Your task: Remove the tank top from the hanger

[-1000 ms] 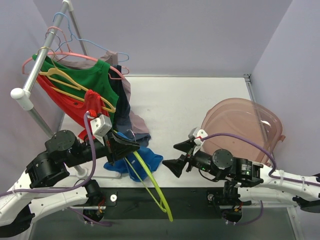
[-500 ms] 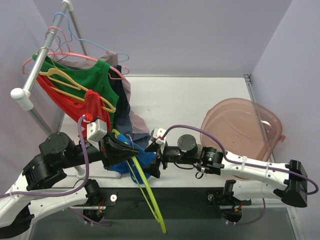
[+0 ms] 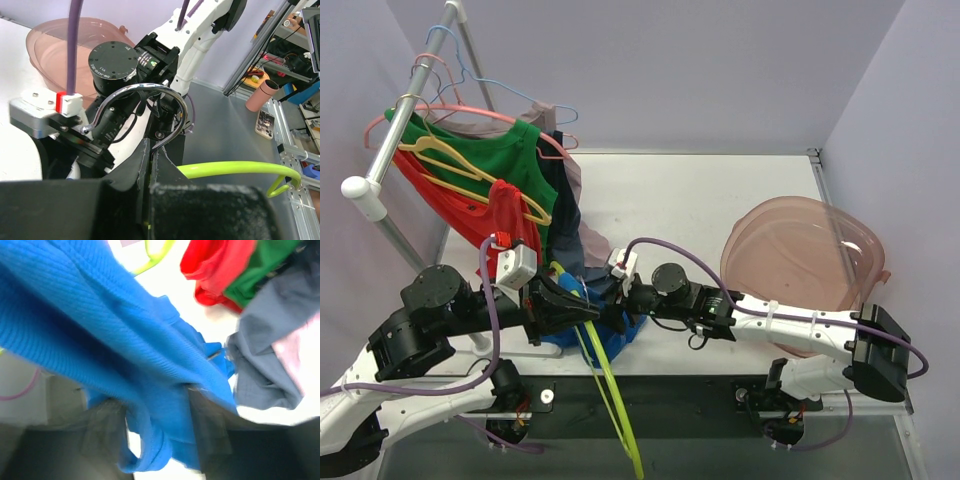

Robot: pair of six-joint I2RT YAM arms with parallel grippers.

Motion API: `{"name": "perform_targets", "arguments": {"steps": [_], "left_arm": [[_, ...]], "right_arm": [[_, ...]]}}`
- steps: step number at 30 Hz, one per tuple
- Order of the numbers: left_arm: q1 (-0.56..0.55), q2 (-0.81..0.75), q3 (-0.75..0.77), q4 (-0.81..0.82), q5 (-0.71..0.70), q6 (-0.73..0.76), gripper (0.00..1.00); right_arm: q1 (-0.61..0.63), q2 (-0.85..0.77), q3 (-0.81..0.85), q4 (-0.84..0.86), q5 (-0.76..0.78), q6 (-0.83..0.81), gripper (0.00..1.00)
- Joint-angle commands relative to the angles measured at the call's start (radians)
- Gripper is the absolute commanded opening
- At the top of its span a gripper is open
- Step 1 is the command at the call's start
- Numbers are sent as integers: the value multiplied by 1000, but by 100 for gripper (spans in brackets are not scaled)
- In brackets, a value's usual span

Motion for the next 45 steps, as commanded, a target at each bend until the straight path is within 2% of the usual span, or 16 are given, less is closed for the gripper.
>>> {"name": "perform_targets", "arguments": {"steps": [1,3,8,18,27,33,39,45], "left_arm": [[2,-13,3,116,44,0,0],[1,-16,2,121,53,-1,0],[2,-19,-7,132,90,-18,0],[2,-31,-30,124,145,-26,0],[2,-48,-39,100,135,-6,0],[2,-51,-41,46,29,37,0],[2,-73,-85,-8,-169,103,0],[1,-91,-148,-28,-316,144,0]], "right_arm": [[-13,21,47,92,155,17,24],[-16,33,68,48,242,17,0],[-39,32,105,9,358,34,0],[-136,111,234,-135,329,198,0],[-180,172,326,-304,436,255,0],[-205,95,397,-483,562,249,0],[-210,-23,490,-620,772,224,0],[-246,-123,631,-661,838,128,0]]}}
